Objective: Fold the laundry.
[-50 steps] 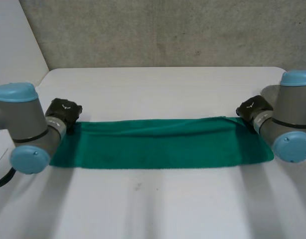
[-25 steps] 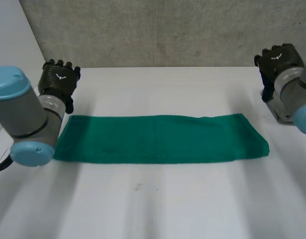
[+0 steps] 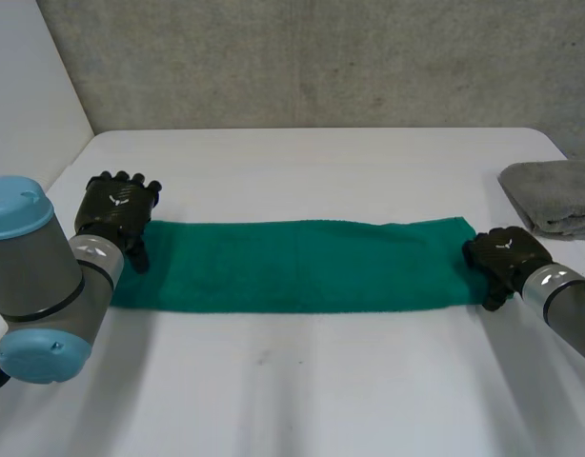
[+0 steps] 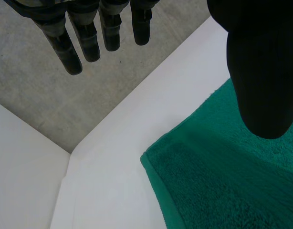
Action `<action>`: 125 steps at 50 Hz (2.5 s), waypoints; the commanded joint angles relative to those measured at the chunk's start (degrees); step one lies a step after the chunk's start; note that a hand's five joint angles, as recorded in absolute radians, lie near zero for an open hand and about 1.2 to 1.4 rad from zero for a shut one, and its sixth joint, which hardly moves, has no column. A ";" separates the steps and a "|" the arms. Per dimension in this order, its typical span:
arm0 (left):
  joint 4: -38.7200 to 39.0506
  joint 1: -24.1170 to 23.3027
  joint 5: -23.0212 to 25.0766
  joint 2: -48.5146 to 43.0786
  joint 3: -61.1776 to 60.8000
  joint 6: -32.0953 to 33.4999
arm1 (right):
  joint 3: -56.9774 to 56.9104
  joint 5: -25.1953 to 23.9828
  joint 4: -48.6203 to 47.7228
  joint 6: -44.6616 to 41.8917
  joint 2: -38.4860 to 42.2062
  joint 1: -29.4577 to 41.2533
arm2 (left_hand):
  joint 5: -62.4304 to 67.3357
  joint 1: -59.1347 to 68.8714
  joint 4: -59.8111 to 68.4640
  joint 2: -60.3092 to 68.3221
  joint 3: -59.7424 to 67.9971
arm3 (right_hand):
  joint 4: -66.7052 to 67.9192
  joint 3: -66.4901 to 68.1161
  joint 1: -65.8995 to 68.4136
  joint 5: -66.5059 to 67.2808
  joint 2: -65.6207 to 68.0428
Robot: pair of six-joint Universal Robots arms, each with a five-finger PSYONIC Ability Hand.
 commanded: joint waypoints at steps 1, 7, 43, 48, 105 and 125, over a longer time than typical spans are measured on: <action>-0.04 -0.12 -0.12 -0.16 -0.04 0.08 | -2.00 2.28 -0.90 0.21 1.80 -2.99 | -2.64 -0.72 -1.54 -1.67 -2.06 | 35.89 34.65 40.90 37.42 34.38; -0.12 -0.13 -0.39 0.10 -0.12 0.08 | -1.12 5.71 0.06 -3.20 -2.41 -6.50 | -2.64 -0.72 -1.54 -1.67 -2.06 | 35.89 34.65 40.90 37.42 34.38; -0.21 -1.88 -0.30 2.30 -1.09 -0.01 | -15.44 -7.48 -8.72 -15.61 7.42 40.69 | -2.68 -0.77 -1.59 -1.71 -2.11 | -3.50 -4.75 1.51 -1.97 -5.01; -0.12 -3.46 -0.21 1.95 -0.30 0.08 | -16.94 0.25 -6.71 -12.02 6.99 40.51 | -2.68 -0.77 -1.59 -1.71 -2.11 | -34.11 -35.35 -29.10 -32.58 -35.62; -1.27 -11.81 -0.91 3.36 4.44 -9.76 | -9.73 -2.81 1.56 -6.86 0.04 42.63 | -2.47 -0.55 -1.38 -1.50 -1.89 | -34.11 -35.35 -29.10 -32.58 -35.62; -14.00 -22.19 4.62 -9.64 17.27 -24.00 | -13.68 -2.37 11.93 34.05 -2.25 25.40 | -0.45 1.47 0.64 0.52 0.12 | -34.11 -35.35 -29.10 -32.58 -35.62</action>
